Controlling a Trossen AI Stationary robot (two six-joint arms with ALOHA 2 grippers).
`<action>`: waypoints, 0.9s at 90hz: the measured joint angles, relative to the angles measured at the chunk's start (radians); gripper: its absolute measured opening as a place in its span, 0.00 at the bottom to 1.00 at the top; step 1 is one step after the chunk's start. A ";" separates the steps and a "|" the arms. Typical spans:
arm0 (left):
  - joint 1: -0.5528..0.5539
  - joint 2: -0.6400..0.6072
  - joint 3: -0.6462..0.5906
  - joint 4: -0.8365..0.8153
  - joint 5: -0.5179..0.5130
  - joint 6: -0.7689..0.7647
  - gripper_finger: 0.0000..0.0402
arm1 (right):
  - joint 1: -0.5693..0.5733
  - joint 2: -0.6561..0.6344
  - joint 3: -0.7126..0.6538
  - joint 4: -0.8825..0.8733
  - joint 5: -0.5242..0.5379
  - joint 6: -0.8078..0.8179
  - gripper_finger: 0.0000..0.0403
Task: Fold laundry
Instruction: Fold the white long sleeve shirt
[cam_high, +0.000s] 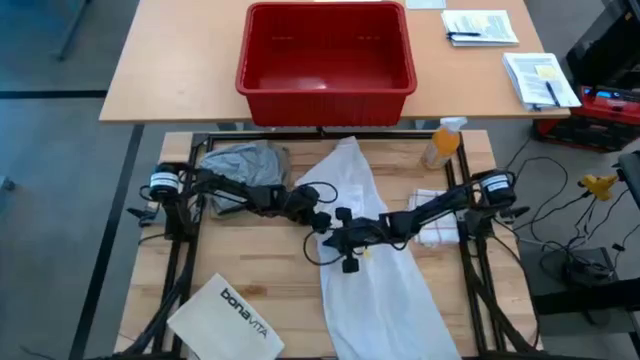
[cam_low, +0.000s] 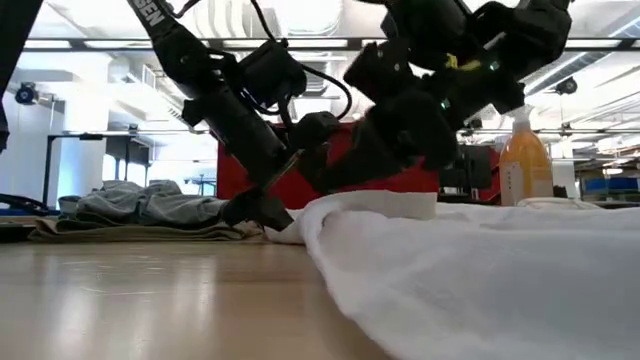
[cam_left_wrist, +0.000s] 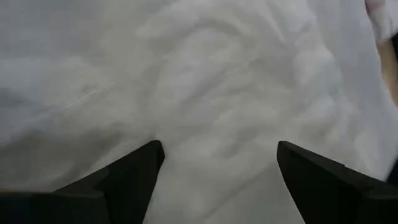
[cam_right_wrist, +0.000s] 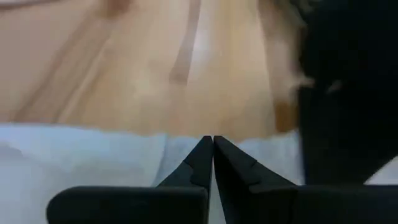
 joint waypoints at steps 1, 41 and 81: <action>0.000 -0.001 0.000 -0.001 0.002 0.006 0.77 | 0.000 0.000 0.000 0.002 0.000 -0.002 0.00; 0.046 -0.005 -0.001 -0.027 0.156 0.318 0.77 | 0.048 0.063 0.028 0.018 -0.100 -0.095 0.00; 0.074 -0.001 -0.001 -0.033 0.177 0.368 0.77 | 0.113 0.089 0.130 -0.140 -0.278 -0.034 0.00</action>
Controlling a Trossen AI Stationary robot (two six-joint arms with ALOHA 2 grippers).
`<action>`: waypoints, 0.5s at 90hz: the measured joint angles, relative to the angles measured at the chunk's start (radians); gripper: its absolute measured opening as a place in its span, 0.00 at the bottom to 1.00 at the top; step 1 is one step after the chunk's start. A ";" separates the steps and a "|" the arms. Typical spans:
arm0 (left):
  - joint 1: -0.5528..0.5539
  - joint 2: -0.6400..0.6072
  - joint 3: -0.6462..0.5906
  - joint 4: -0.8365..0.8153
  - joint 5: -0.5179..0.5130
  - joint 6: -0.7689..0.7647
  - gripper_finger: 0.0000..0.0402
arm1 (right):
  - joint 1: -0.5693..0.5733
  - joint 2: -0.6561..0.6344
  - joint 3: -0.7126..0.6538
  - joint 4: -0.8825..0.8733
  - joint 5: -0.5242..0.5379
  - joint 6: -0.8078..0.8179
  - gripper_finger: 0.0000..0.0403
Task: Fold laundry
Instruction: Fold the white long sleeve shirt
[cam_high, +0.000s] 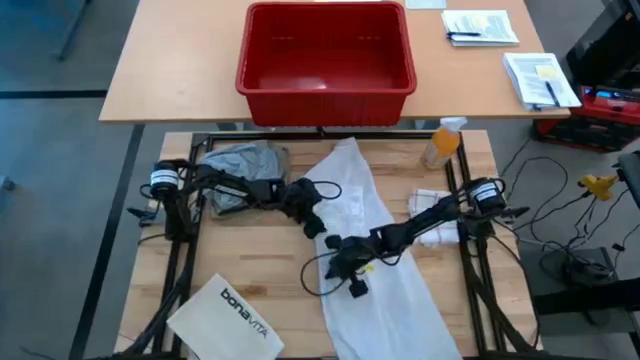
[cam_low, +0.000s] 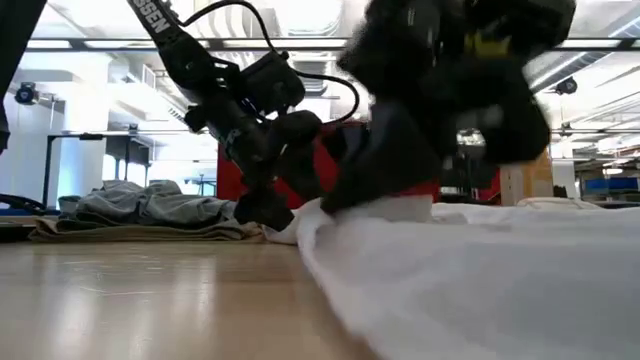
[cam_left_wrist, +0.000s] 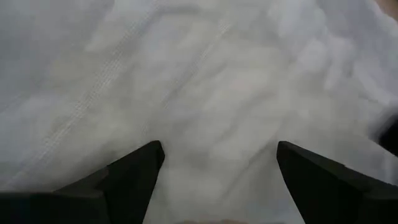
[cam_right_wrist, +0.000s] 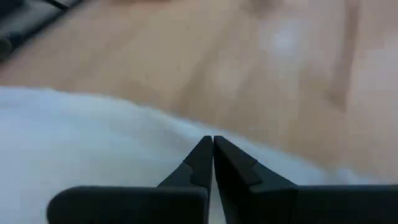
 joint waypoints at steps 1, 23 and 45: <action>0.000 0.000 0.000 0.000 0.000 0.001 0.77 | 0.002 -0.002 0.004 -0.003 0.002 -0.003 0.00; 0.000 0.000 0.000 -0.001 0.013 0.025 0.77 | 0.040 -0.092 0.029 -0.080 0.251 0.105 0.00; 0.033 -0.004 0.004 -0.058 -0.062 0.029 0.77 | 0.160 -0.352 -0.051 -0.286 0.498 0.432 0.00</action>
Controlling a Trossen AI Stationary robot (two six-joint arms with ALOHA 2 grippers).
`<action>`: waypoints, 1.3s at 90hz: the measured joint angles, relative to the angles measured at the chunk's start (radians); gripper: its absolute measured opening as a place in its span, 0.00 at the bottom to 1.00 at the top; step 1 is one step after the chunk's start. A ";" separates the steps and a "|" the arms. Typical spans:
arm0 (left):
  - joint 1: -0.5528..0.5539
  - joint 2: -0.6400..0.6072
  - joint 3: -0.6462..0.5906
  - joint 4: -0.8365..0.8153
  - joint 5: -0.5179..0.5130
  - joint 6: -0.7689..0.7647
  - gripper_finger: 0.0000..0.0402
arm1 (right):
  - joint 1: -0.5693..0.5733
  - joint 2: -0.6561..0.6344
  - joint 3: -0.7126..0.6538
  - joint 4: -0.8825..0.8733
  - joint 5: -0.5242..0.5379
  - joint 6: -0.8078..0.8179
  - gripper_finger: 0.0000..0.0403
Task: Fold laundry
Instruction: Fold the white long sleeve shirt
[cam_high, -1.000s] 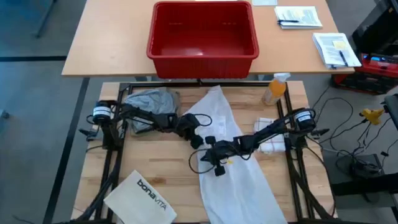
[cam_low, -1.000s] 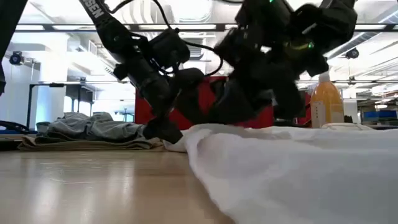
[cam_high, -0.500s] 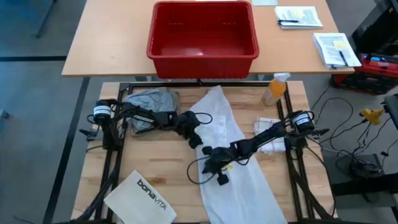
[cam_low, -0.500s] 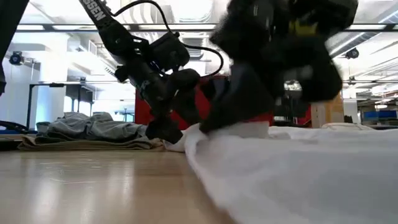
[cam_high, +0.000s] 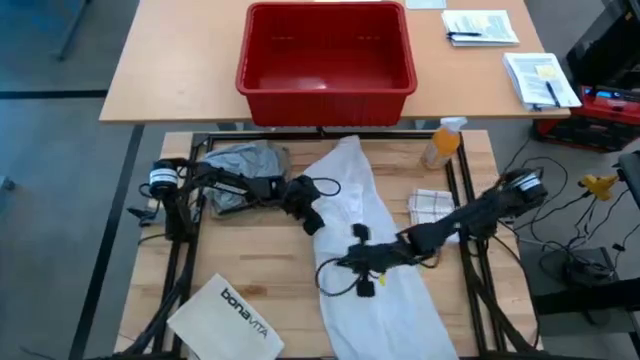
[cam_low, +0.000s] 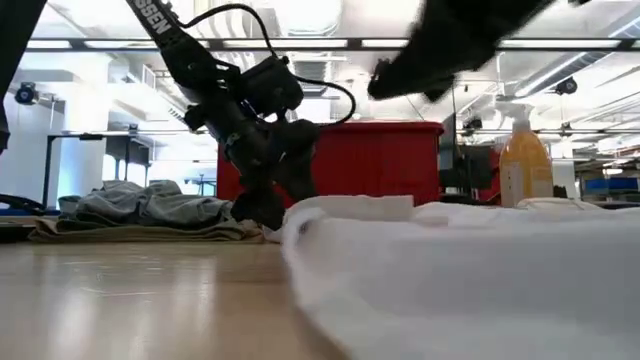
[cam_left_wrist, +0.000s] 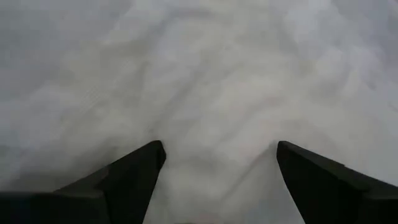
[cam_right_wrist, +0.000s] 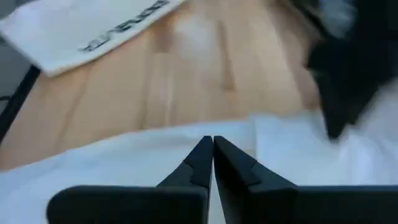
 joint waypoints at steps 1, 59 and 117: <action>0.001 0.000 0.000 -0.004 -0.001 -0.002 0.77 | 0.008 -0.013 -0.007 -0.008 0.013 0.018 0.00; -0.368 -0.343 -0.001 0.114 -0.391 -0.197 0.77 | 0.605 -0.252 -0.179 -0.219 -0.015 0.492 0.24; -0.849 0.520 1.130 -0.144 -0.790 0.237 0.77 | 0.835 0.221 0.078 -0.164 0.079 0.434 0.84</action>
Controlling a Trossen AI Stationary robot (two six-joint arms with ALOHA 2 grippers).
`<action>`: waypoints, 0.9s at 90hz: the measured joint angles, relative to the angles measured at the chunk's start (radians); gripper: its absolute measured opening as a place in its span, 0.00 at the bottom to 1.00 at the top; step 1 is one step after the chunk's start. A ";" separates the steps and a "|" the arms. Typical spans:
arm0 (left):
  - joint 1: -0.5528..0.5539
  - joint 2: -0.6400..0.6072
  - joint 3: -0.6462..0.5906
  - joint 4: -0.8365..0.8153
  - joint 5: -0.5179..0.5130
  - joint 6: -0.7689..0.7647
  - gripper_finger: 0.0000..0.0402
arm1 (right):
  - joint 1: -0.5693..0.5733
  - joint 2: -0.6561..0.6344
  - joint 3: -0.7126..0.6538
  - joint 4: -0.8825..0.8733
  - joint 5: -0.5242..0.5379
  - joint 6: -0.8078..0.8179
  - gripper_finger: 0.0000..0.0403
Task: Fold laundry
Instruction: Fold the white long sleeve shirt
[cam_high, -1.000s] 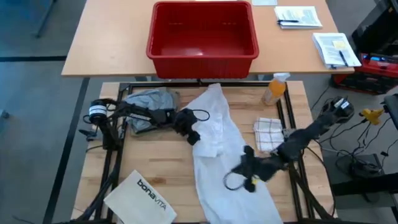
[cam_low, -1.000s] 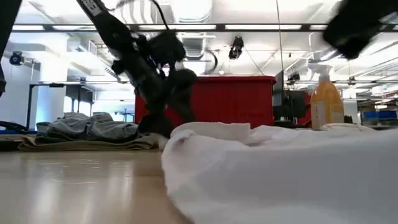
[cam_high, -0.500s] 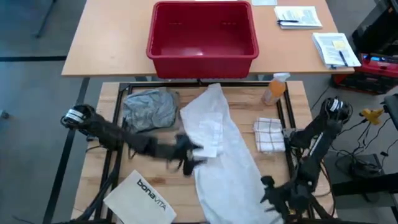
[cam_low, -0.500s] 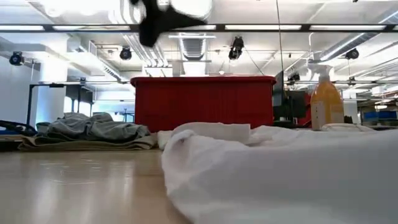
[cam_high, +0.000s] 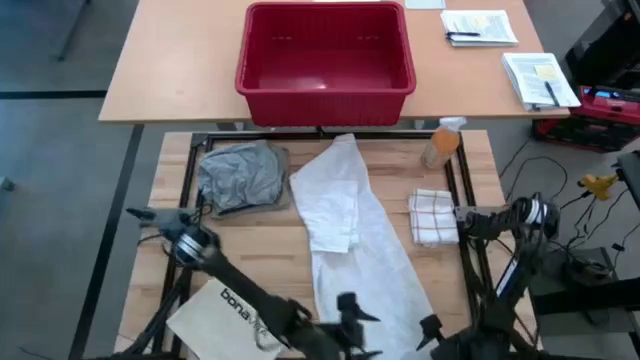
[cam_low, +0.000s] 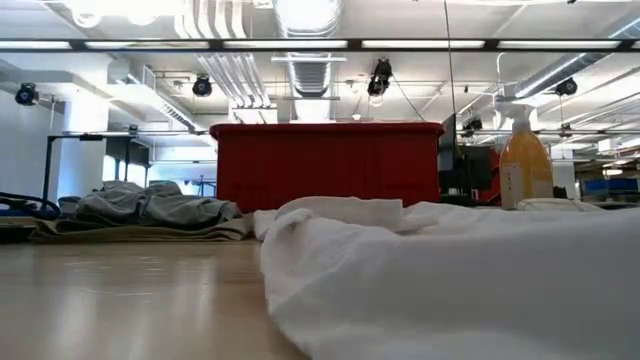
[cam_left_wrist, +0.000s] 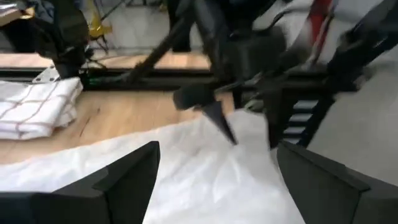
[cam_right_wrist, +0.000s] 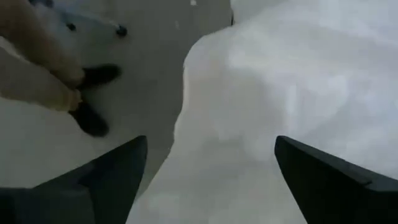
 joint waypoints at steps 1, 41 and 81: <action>-0.002 0.020 0.029 -0.021 -0.003 0.002 0.77 | 0.002 0.008 0.012 -0.014 0.001 0.000 0.84; -0.062 0.227 0.120 0.060 -0.072 -0.004 0.77 | 0.022 0.188 0.233 -0.313 0.051 0.046 0.78; -0.044 0.233 -0.032 0.109 0.121 0.196 0.77 | 0.019 0.190 0.220 -0.329 0.075 0.105 0.76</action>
